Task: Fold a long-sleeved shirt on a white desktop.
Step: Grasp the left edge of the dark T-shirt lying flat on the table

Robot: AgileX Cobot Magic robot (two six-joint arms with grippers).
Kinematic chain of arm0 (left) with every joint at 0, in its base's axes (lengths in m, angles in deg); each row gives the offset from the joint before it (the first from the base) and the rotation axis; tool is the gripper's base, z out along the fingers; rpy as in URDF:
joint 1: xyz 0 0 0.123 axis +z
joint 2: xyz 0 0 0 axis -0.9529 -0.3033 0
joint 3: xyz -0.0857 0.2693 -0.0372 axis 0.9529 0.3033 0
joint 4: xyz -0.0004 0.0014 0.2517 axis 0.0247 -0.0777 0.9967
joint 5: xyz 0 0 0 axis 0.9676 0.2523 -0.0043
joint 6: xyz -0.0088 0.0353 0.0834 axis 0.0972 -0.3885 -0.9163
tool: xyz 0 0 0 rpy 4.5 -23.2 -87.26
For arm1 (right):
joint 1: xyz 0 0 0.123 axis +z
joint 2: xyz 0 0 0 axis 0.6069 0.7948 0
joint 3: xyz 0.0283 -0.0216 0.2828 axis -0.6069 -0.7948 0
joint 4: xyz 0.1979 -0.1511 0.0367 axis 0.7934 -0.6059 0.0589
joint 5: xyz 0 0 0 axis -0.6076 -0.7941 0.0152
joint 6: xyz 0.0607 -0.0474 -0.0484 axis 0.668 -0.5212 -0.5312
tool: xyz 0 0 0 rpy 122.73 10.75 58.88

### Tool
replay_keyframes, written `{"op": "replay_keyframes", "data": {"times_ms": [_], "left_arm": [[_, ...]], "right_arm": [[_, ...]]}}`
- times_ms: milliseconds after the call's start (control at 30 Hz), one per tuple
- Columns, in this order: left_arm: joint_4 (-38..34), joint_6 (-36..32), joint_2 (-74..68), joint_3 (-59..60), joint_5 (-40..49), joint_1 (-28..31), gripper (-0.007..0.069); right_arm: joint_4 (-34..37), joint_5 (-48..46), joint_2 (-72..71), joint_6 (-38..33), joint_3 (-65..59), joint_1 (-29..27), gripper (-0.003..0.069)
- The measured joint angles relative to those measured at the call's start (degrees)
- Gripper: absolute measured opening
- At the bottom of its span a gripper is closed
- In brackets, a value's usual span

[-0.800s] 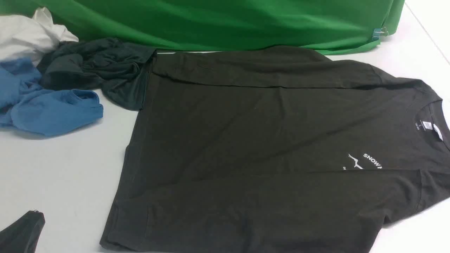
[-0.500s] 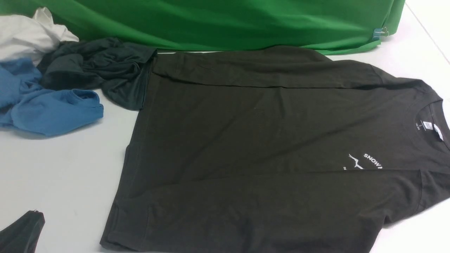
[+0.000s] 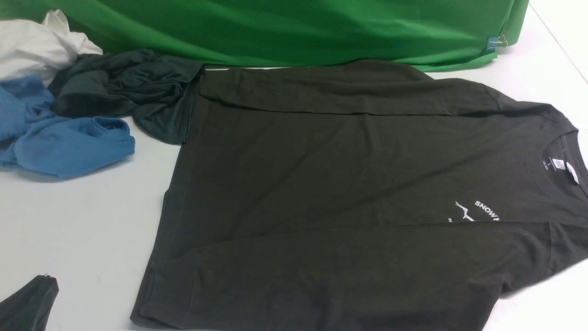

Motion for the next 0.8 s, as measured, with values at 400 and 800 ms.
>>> {"op": "replay_keyframes", "data": {"times_ms": [400,800], "left_arm": [[-20.80,14.47,0.00,0.00,-29.41,0.00,0.0020],[-9.29,17.73,-1.10,-9.00,-16.17,0.00,0.0020]], "right_arm": [[0.00,0.00,0.00,0.00,0.00,0.00,0.0241],[0.00,0.00,0.00,0.00,0.00,0.00,0.0241]]}}
